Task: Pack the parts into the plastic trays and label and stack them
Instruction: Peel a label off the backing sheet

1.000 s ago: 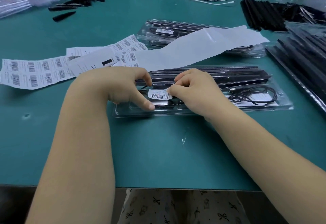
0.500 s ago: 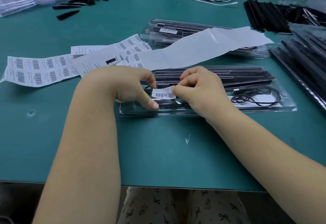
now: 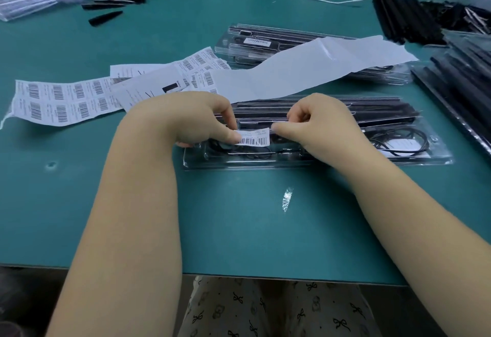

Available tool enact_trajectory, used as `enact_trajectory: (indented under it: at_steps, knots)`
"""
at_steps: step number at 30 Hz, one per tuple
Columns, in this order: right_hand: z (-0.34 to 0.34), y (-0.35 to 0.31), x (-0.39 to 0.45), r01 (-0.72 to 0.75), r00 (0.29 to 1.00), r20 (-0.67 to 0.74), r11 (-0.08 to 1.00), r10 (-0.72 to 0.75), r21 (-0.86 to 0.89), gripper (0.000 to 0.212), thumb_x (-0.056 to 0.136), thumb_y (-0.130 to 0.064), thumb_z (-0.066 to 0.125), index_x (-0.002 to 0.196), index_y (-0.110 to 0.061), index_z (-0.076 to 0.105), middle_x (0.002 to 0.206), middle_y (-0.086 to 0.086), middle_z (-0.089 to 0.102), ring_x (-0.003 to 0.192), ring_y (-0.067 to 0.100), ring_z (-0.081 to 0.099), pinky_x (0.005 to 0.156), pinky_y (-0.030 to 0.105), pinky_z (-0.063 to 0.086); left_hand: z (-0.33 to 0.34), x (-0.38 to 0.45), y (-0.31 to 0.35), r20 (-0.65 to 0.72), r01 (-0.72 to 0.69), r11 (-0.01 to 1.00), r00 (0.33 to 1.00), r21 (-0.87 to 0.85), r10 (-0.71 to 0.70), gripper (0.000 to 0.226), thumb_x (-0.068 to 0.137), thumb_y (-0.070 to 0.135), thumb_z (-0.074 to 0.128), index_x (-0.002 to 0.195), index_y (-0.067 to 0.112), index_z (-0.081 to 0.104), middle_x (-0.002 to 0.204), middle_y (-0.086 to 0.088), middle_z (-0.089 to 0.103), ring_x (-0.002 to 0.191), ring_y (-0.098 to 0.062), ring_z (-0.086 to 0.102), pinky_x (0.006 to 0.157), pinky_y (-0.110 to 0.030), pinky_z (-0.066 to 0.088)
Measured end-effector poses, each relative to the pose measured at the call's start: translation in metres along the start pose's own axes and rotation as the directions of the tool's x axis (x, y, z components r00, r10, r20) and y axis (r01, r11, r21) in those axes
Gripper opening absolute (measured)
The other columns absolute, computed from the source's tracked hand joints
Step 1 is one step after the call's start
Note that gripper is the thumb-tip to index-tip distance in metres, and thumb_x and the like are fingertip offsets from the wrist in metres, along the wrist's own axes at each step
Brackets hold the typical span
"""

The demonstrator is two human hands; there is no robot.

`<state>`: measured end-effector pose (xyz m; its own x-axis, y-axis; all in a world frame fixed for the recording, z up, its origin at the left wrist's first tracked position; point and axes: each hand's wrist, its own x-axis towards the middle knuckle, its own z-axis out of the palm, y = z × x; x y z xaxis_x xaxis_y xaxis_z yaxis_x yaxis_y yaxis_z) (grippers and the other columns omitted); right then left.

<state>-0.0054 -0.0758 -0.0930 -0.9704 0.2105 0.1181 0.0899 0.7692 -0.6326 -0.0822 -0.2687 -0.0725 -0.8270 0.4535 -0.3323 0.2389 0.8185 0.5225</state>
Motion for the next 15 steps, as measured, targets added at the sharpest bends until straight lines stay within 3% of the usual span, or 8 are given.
enact_trajectory:
  at_steps: [3, 5, 8, 12, 15]
  knots:
    - [0.006, -0.001, -0.002, 0.012, 0.999, -0.037, 1.000, -0.011, 0.027, 0.048, 0.079, -0.058, 0.061, 0.063, -0.015, 0.049, 0.062, -0.008, 0.046, 0.055, 0.002, 0.042, 0.052, 0.024, 0.029, 0.000, 0.000, 0.000, 0.016, 0.005, 0.999, 1.000, -0.041, -0.005, 0.011, 0.076, 0.040, 0.074, 0.080, 0.036, 0.065, 0.068, 0.007, 0.052, 0.062, -0.013, 0.049, 0.057, -0.024, 0.041]
    - [0.011, -0.003, -0.003, 0.064, 0.998, -0.022, 0.997, -0.065, -0.045, 0.047, 0.071, -0.064, 0.064, 0.068, -0.021, 0.046, 0.076, -0.009, 0.044, 0.074, 0.008, 0.044, 0.057, 0.023, 0.029, 0.000, 0.000, 0.000, 0.021, 0.008, 0.998, 1.000, -0.060, -0.007, 0.009, 0.078, 0.035, 0.073, 0.080, 0.036, 0.065, 0.068, 0.006, 0.052, 0.062, -0.013, 0.048, 0.057, -0.024, 0.039]
    - [0.011, -0.002, -0.002, 0.122, 0.991, 0.070, 0.982, -0.113, -0.146, 0.038, 0.074, -0.057, 0.067, 0.077, -0.024, 0.048, 0.089, -0.008, 0.042, 0.096, 0.017, 0.041, 0.072, 0.027, 0.031, 0.000, 0.000, 0.001, 0.018, 0.015, 0.997, 1.000, -0.070, -0.014, 0.009, 0.078, 0.033, 0.073, 0.078, 0.036, 0.065, 0.067, 0.007, 0.052, 0.062, -0.012, 0.048, 0.057, -0.024, 0.039]
    - [0.005, 0.004, 0.000, 0.134, 0.989, 0.074, 0.984, -0.126, -0.117, 0.019, 0.088, -0.039, 0.059, 0.077, -0.029, 0.048, 0.085, -0.015, 0.041, 0.091, 0.014, 0.044, 0.065, 0.017, 0.028, 0.002, 0.001, 0.002, -0.019, 0.053, 0.996, 0.998, -0.074, -0.054, 0.007, 0.080, 0.038, 0.068, 0.075, 0.035, 0.064, 0.066, 0.008, 0.055, 0.059, -0.013, 0.048, 0.056, -0.024, 0.041]
    - [0.006, 0.006, 0.001, 0.146, 0.988, 0.072, 0.985, -0.140, -0.091, 0.021, 0.087, -0.047, 0.056, 0.085, -0.026, 0.056, 0.088, -0.013, 0.046, 0.091, 0.013, 0.047, 0.065, 0.014, 0.030, 0.006, 0.003, 0.008, -0.087, 0.044, 0.999, 0.995, 0.007, -0.043, 0.022, 0.082, 0.050, 0.064, 0.075, 0.029, 0.061, 0.066, 0.008, 0.056, 0.059, -0.013, 0.050, 0.056, -0.025, 0.038]
